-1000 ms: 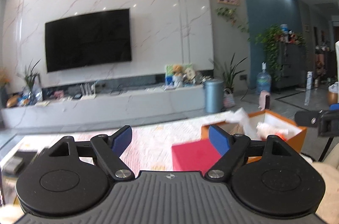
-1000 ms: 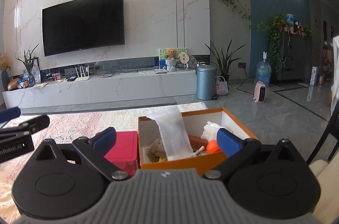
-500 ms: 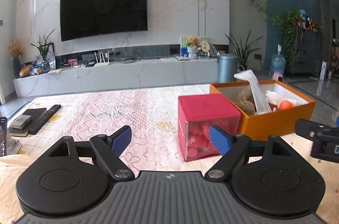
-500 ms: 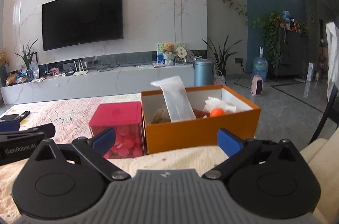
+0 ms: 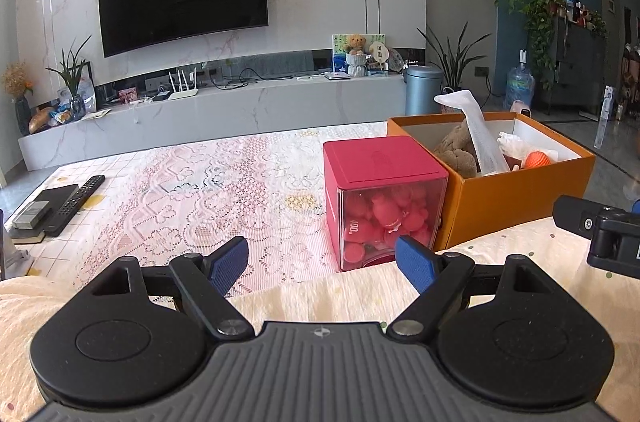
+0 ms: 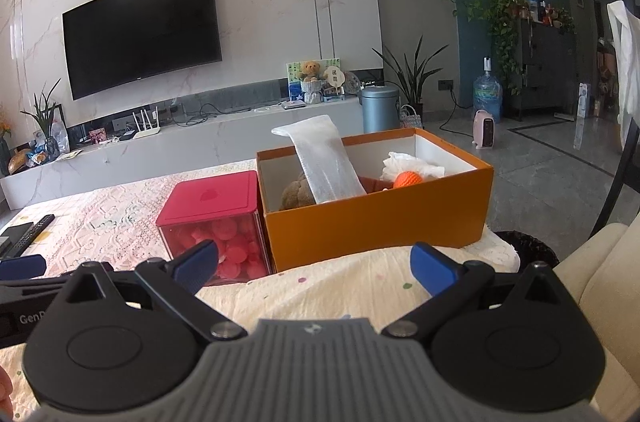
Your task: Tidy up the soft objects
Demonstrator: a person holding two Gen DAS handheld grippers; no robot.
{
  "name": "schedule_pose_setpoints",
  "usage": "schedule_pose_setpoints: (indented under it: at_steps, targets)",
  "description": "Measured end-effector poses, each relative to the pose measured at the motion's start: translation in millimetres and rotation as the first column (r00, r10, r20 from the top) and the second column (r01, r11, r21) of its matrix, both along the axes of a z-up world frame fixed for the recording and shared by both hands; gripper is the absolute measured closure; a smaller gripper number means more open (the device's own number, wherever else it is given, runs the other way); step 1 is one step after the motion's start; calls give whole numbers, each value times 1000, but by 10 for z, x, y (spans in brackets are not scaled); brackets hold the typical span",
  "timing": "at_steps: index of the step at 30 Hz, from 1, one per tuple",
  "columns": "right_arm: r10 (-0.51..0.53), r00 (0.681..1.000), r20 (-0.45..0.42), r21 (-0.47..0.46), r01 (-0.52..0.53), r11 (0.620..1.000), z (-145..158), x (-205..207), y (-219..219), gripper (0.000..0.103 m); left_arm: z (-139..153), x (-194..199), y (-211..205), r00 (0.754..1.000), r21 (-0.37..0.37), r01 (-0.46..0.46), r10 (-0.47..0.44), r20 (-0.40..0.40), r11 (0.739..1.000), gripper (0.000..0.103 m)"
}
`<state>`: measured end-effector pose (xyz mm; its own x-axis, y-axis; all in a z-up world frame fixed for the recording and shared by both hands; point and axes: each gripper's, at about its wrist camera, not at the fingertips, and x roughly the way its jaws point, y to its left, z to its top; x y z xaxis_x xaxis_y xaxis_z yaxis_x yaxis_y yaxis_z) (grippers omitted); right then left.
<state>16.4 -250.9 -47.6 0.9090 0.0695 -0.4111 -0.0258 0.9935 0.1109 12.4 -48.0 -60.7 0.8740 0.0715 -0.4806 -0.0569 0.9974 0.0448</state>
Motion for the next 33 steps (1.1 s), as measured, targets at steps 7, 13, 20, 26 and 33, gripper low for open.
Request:
schedule_pose_setpoints:
  at_steps: [7,13,20,26,33]
  targets:
    - [-1,1000,3,-7,1,1000,6,-13,3,3,10,-14,-8,1000,-4,1,-1,-6,1000,5]
    - [-1,1000,5,-9,1,1000,14,-17,7,3,9,-13,-7,1000,-5,1,-1,-6,1000,5]
    - [-4,1000,6,-18,4,1000,24,-20,9,3,9,-13,-6,1000,-5,1,-1,-6,1000,5]
    - [-6,1000,1,-29,6,1000,27,-7,24,3,4,-17,-10,1000,-7,1,-1,-9,1000,5]
    - [-7,1000,-5,-35,7,999,32,2,29,3,-1,-23,-16,1000,-7,1,-1,-12,1000,5]
